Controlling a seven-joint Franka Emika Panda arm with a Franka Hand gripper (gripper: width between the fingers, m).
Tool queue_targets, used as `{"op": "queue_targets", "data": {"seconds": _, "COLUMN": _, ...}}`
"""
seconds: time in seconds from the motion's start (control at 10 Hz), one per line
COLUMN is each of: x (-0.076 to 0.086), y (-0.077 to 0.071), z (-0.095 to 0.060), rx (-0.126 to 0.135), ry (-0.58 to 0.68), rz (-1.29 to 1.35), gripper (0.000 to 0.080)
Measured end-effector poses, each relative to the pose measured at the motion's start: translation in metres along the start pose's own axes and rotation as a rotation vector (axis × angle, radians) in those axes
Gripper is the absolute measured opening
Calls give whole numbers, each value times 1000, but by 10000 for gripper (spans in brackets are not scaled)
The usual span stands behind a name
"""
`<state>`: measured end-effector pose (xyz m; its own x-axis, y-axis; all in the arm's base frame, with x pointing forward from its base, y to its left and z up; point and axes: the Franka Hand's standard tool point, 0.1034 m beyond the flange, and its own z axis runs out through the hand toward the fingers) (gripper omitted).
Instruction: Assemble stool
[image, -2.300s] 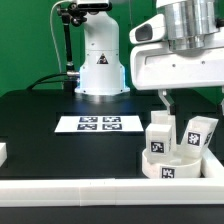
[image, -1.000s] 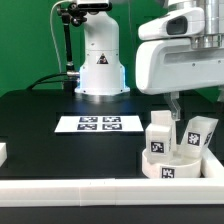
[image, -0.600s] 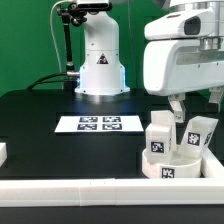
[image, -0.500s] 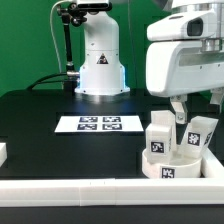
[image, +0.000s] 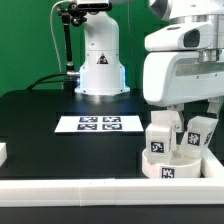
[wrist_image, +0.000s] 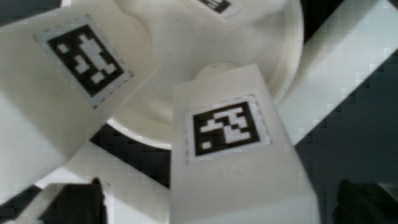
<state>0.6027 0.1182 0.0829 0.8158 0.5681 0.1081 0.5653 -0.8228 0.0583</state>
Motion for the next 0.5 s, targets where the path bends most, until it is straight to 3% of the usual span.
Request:
{"op": "queue_targets", "data": {"seconds": 0.2, "x": 0, "y": 0, "z": 0, "rx": 0, "ry": 0, "rz": 4, "gripper": 386}}
{"op": "queue_targets", "data": {"seconds": 0.3, "x": 0, "y": 1, "z": 0, "rx": 0, "ry": 0, "rz": 4, "gripper": 339}}
{"op": "queue_targets", "data": {"seconds": 0.5, "x": 0, "y": 1, "z": 0, "rx": 0, "ry": 0, "rz": 40, "gripper": 339}}
